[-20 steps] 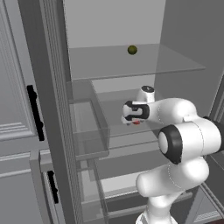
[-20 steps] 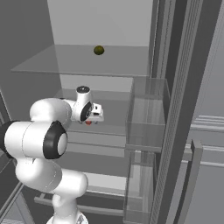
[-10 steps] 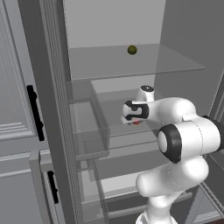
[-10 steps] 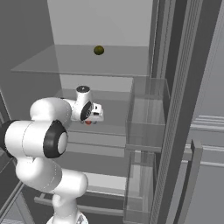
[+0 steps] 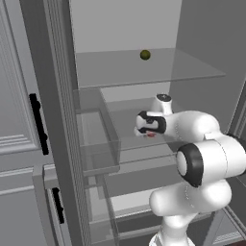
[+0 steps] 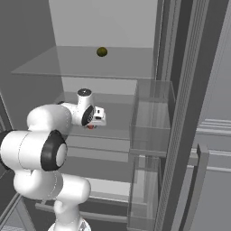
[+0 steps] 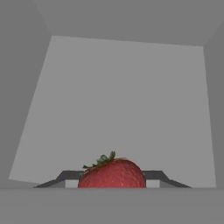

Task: Take the strawberry from the fridge and place it on top of the pancake, located on the dining counter.

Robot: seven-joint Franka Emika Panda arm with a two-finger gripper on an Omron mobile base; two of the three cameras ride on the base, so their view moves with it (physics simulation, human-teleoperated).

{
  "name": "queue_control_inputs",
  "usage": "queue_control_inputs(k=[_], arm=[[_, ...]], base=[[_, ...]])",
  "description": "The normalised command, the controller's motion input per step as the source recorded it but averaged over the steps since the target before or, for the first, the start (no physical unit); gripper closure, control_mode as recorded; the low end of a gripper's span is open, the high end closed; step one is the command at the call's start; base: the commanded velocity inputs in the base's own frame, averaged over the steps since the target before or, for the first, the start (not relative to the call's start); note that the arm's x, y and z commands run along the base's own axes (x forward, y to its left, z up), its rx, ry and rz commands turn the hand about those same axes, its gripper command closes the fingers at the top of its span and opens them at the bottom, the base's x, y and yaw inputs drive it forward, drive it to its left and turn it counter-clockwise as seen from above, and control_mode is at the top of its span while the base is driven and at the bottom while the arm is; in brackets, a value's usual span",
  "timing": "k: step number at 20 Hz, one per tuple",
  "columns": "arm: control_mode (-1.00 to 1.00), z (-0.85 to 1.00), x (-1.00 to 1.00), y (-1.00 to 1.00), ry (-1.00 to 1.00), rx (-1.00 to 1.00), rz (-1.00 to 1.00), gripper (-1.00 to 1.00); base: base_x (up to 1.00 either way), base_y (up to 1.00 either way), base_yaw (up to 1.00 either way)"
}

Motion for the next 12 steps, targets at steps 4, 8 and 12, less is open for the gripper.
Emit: queue_control_inputs(k=[4,8,12], arm=[[-1.0,0.31,-0.54,-0.01,-0.07,0.0,-0.16,1.0],[-1.0,0.41,-0.96,-0.03,-0.07,0.0,-0.24,1.0],[-1.0,0.53,-1.0,-0.06,0.0,0.01,-0.3,1.0]], base=[[0.0,0.0,0.0],[0.0,0.0,0.0],[0.0,0.0,0.0]])
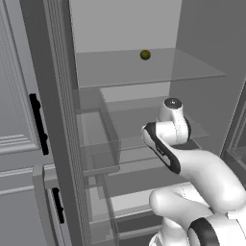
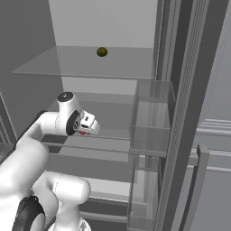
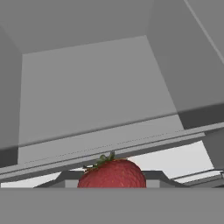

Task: Take the strawberry from the fridge and place it on top of the pancake, located on the dining counter.

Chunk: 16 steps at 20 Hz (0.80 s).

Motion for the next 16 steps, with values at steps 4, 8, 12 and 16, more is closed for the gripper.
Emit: queue_control_inputs(k=[4,8,12,16], arm=[[-1.0,0.82,-1.0,-0.3,0.05,0.04,-0.1,1.0],[-1.0,0.98,-1.0,-0.32,0.01,0.05,0.03,1.0],[-1.0,0.77,-1.0,0.03,0.0,0.0,0.12,1.0],[-1.0,0.74,-1.0,0.2,0.02,0.0,0.14,1.0]], base=[[0.0,0.0,0.0],[0.0,0.0,0.0],[0.0,0.0,0.0],[0.0,0.0,0.0]])
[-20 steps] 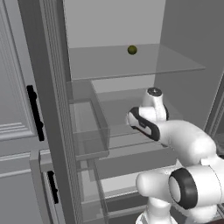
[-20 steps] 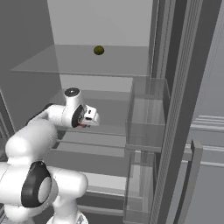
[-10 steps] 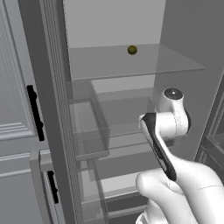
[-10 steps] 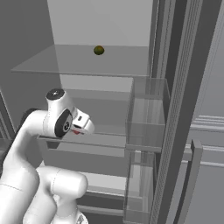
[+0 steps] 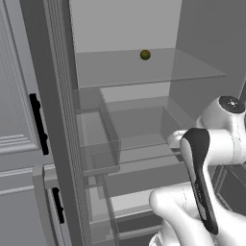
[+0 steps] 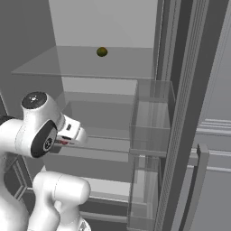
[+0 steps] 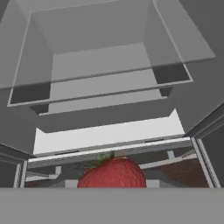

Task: Take the strawberry from the fridge and place it on top of the pancake, located on the dining counter.

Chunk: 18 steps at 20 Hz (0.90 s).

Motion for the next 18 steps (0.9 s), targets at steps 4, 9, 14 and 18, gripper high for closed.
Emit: queue_control_inputs(k=[4,9,14,18], arm=[[-1.0,0.85,-1.0,0.37,0.04,-0.03,0.13,1.0],[-1.0,0.58,-0.82,0.37,0.09,-0.13,0.13,1.0],[-1.0,0.0,-0.63,0.07,0.02,-0.12,0.0,1.0],[-1.0,0.0,-0.02,-0.24,0.1,0.04,0.0,1.0]], base=[[0.0,0.0,0.0],[0.0,0.0,0.0],[0.0,0.0,0.0],[0.0,0.0,0.0]])
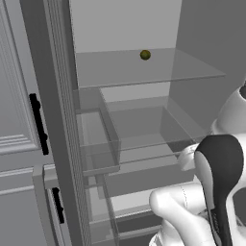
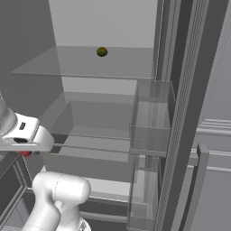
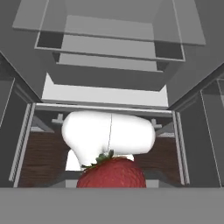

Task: Take the strawberry from the fridge and place it on top of the pancake, located on the dining counter.

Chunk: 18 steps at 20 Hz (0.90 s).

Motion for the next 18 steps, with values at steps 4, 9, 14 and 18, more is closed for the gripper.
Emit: queue_control_inputs(k=[4,9,14,18], arm=[[-1.0,0.0,0.01,-0.25,0.04,0.13,0.0,1.0],[-1.0,-0.03,0.0,0.0,0.0,0.02,0.0,1.0],[-1.0,-0.13,0.0,0.0,-0.02,0.0,-0.01,1.0],[-1.0,-0.02,-0.01,0.0,-0.09,0.0,-0.06,1.0]], base=[[0.0,0.0,0.0],[0.0,0.0,0.0],[0.0,0.0,0.0],[0.0,0.0,0.0]])
